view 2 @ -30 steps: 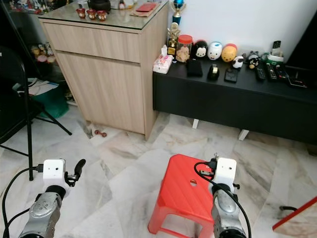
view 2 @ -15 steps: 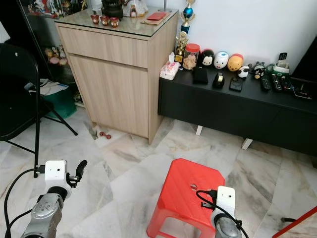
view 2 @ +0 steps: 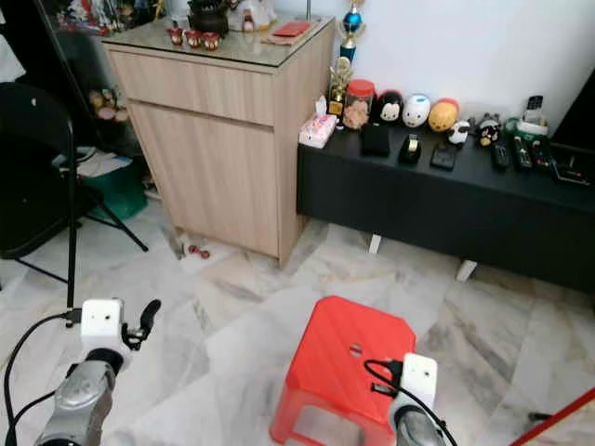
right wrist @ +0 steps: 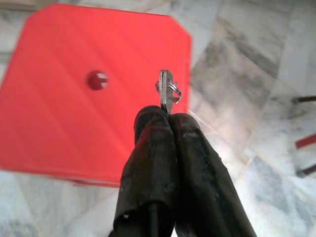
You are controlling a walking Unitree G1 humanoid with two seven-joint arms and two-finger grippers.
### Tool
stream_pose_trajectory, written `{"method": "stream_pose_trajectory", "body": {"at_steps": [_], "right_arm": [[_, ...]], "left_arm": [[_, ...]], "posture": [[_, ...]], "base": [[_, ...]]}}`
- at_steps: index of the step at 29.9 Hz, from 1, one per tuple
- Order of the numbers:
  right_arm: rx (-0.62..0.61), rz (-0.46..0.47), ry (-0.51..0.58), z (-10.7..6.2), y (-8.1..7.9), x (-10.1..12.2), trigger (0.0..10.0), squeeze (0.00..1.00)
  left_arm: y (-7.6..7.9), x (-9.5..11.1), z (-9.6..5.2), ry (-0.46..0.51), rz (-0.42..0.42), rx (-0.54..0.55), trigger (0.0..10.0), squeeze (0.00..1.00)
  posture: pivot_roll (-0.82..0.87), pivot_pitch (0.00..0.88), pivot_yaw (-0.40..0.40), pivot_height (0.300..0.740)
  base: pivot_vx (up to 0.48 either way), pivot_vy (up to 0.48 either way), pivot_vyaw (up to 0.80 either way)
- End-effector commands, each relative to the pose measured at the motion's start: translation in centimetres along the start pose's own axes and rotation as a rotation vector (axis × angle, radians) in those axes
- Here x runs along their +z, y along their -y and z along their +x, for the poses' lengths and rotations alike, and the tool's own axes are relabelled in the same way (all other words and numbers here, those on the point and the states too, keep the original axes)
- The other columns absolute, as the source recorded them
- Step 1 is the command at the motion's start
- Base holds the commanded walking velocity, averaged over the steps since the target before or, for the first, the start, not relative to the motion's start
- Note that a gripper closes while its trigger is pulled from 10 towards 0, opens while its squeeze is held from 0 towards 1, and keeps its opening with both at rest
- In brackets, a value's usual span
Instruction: Hang keys on a hook
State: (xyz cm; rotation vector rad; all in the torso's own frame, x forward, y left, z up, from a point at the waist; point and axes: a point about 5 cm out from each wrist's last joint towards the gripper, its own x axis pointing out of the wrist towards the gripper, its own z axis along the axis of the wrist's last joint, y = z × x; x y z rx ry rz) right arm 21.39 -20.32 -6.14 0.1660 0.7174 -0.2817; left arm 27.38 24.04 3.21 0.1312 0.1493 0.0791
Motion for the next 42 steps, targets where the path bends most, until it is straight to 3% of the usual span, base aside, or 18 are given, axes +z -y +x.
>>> {"method": "stream_pose_trajectory", "body": {"at_steps": [1, 16, 24, 30, 37, 42], "right_arm": [[-0.011, 0.046, -0.023, 0.0, 0.0, -0.4, 10.0, 0.0], [-0.038, 0.132, -0.033, -0.1, 0.1, -0.6, 10.0, 0.0], [-0.038, 0.138, -0.026, -0.1, 0.2, -0.5, 10.0, 0.0], [-0.033, 0.141, 0.013, 0.0, 0.0, 0.1, 10.0, 0.0], [-0.013, 0.162, 0.108, 0.4, -0.5, 2.4, 10.0, 0.0], [0.011, 0.12, 0.165, 0.7, -1.3, 4.0, 10.0, 0.0]], "left_arm": [[0.1, -0.2, -0.1, -0.008, 0.022, -0.016, 10.0, 0.0], [-0.2, 0.2, 0.2, 0.005, 0.026, -0.017, 10.0, 0.0], [-0.2, 0.2, 0.2, 0.007, 0.023, -0.015, 10.0, 0.0], [0.0, 0.3, 0.2, 0.008, 0.022, -0.016, 10.0, 0.0], [0.0, 0.3, 0.2, 0.008, 0.021, -0.016, 10.0, 0.0], [0.0, 0.4, 0.4, 0.01, 0.022, -0.022, 10.0, 0.0]], "posture": [[0.19, 0.0, -0.052, 0.74], [0.19, 0.0, -0.048, 0.74], [0.19, 0.0, -0.049, 0.74], [0.18, 0.0, -0.05, 0.74], [0.18, 0.0, -0.045, 0.74], [0.17, 0.0, -0.038, 0.74]], "base": [[0.0, -0.431, -0.58], [0.0, -0.43, -0.34], [0.0, -0.431, -0.67], [0.0, -0.428, 0.0], [0.0, -0.427, 0.0], [0.0, -0.428, 0.0]]}}
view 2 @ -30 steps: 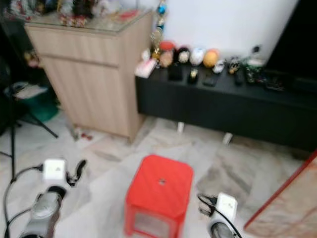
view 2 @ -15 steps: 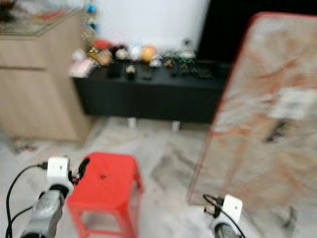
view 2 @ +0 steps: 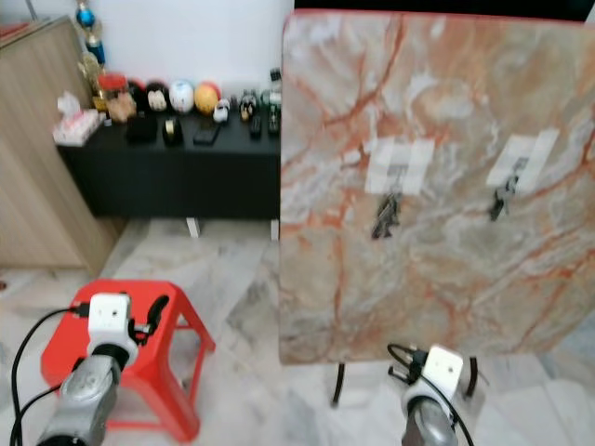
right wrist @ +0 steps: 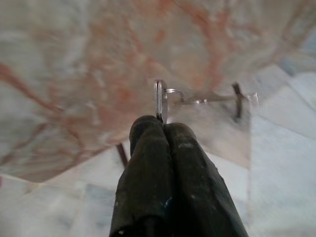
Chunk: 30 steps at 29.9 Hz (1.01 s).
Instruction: Hang keys on a hook
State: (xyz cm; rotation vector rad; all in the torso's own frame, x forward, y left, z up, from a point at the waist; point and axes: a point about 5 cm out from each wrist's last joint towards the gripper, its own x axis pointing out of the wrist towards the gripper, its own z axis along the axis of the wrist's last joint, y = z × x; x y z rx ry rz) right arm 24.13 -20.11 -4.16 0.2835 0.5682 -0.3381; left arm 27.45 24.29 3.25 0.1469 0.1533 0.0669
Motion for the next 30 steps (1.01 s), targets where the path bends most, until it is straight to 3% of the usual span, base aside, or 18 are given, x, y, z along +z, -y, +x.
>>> {"method": "stream_pose_trajectory", "body": {"at_steps": [1, 7, 30], "right_arm": [[0.012, -0.023, 0.034, 0.2, -0.3, 0.8, 10.0, 0.0], [0.026, -0.009, 0.078, 0.5, -1.0, 2.0, 10.0, 0.0], [0.024, -0.058, 0.211, 1.1, -1.4, 5.4, 10.0, 0.0]], "left_arm": [[0.3, 0.4, 0.3, 0.013, 0.005, -0.011, 10.0, 0.0], [0.2, 0.5, 0.4, 0.016, 0.006, -0.01, 10.0, 0.0], [0.5, 0.1, 0.1, 0.008, -0.001, -0.015, 10.0, 0.0]], "posture": [[0.17, 0.0, -0.038, 0.74], [0.18, 0.0, -0.039, 0.74], [0.16, 0.0, -0.031, 0.74]], "base": [[0.0, -0.431, 0.0], [0.0, -0.428, 0.0], [0.0, -0.39, 0.0]]}}
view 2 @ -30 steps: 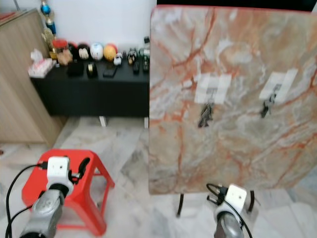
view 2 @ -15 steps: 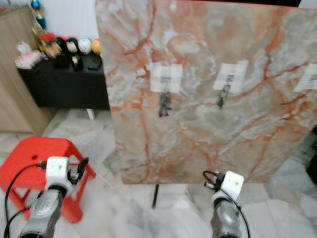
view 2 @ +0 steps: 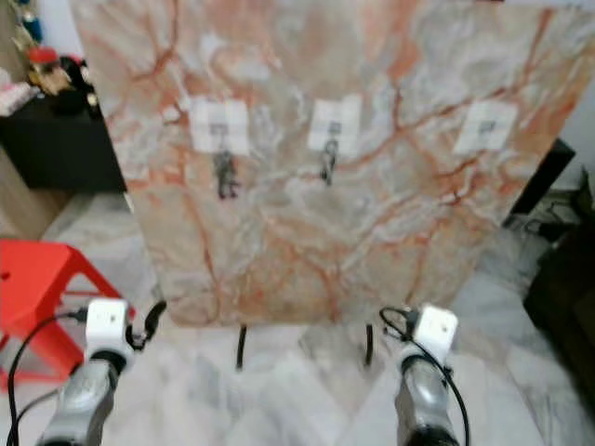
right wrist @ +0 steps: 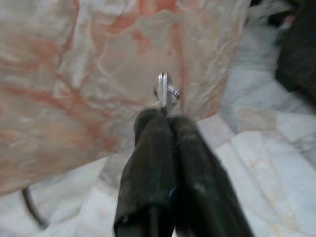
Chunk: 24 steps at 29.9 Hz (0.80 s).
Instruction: Hang keys on a hook
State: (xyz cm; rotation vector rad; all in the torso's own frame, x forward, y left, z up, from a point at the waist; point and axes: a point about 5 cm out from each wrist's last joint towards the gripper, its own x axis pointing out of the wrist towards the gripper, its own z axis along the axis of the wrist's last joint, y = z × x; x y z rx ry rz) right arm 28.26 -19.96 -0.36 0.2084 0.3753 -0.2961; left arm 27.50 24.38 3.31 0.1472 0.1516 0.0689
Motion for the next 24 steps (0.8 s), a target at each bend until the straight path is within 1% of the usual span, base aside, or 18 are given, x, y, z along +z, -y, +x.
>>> {"method": "stream_pose_trajectory", "body": {"at_steps": [1, 5, 9, 11, 19, 21, 22, 24], "right_arm": [[-0.028, -0.002, 0.017, 0.1, 0.9, 0.4, 10.0, 0.0], [-0.026, 0.0, 0.019, 0.1, 0.8, 0.4, 10.0, 0.0], [-0.023, -0.003, 0.022, 0.1, 0.6, 0.4, 10.0, 0.0], [-0.001, -0.037, 0.043, 0.1, 0.2, 0.7, 10.0, 0.0], [0.031, -0.055, 0.093, 0.4, -0.9, 1.7, 10.0, 0.0], [0.055, -0.081, 0.118, 0.5, -1.6, 2.2, 10.0, 0.0], [0.055, -0.081, 0.118, 0.5, -1.6, 2.2, 10.0, 0.0], [0.06, -0.073, 0.143, 0.7, -2.1, 3.0, 10.0, 0.0]], "left_arm": [[0.6, 0.0, 0.1, 0.002, -0.003, -0.016, 10.0, 0.0], [0.6, 0.0, 0.0, 0.01, -0.017, -0.016, 10.0, 0.0], [0.5, 0.0, 0.0, 0.006, -0.012, -0.017, 10.0, 0.0], [0.5, 0.0, 0.0, 0.002, -0.009, -0.017, 10.0, 0.0], [0.0, 0.2, 0.2, 0.006, -0.007, -0.002, 10.0, 0.0], [-0.1, 0.3, 0.3, 0.007, -0.008, 0.005, 10.0, 0.0], [-0.1, 0.3, 0.3, 0.007, -0.008, 0.005, 10.0, 0.0], [-0.2, 0.4, 0.3, 0.012, -0.011, 0.015, 10.0, 0.0]], "posture": [[0.16, 0.0, -0.029, 0.74], [0.16, 0.0, -0.027, 0.74], [0.16, 0.0, -0.024, 0.74], [0.16, 0.0, -0.021, 0.74], [0.16, 0.0, -0.021, 0.74], [0.16, 0.0, -0.024, 0.74], [0.16, 0.0, -0.024, 0.74], [0.17, 0.0, -0.027, 0.74]], "base": [[0.0, 0.0, 0.0], [0.0, 0.0, 0.0], [0.0, 0.0, 0.0], [0.0, 0.0, 0.0], [0.0, 0.0, 0.0], [0.0, 0.0, 0.0], [0.0, 0.0, 0.0], [0.0, 0.0, 0.0]]}}
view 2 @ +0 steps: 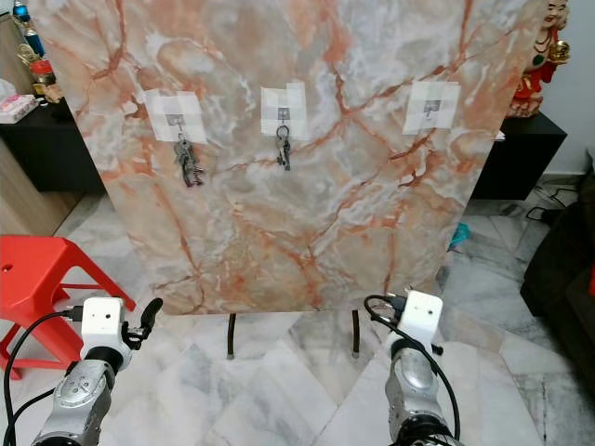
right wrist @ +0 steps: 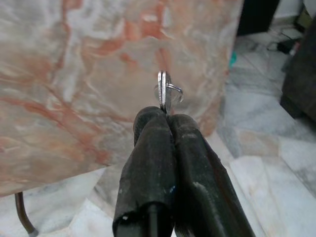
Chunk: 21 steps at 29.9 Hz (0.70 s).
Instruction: Hang keys on a hook
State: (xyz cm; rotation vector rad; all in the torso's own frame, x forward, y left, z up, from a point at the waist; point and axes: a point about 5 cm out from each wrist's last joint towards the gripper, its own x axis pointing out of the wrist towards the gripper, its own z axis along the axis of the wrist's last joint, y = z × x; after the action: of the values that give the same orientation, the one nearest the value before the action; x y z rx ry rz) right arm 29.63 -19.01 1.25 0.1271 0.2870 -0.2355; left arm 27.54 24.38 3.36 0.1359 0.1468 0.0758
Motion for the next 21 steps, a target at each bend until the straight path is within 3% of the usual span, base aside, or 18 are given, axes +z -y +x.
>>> {"method": "stream_pose_trajectory", "body": {"at_steps": [1, 13, 21], "right_arm": [[0.003, 0.004, 0.049, 0.5, -0.4, 1.3, 10.0, 0.0], [0.001, -0.021, 0.086, 0.8, -0.2, 2.3, 10.0, 0.0], [-0.005, -0.019, 0.094, 1.0, -0.2, 2.7, 10.0, 0.0]], "left_arm": [[-0.2, 0.4, 0.3, 0.008, 0.001, 0.009, 10.0, 0.0], [0.1, -0.8, -1.1, 0.0, 0.003, 0.003, 10.0, 0.0], [0.3, -0.7, -1.1, 0.003, 0.004, -0.008, 10.0, 0.0]], "posture": [[0.17, 0.0, -0.027, 0.74], [0.16, 0.0, -0.041, 0.74], [0.14, 0.0, -0.034, 0.74]], "base": [[0.0, 0.0, 0.0], [0.252, 0.0, 0.0], [0.276, 0.0, 0.0]]}}
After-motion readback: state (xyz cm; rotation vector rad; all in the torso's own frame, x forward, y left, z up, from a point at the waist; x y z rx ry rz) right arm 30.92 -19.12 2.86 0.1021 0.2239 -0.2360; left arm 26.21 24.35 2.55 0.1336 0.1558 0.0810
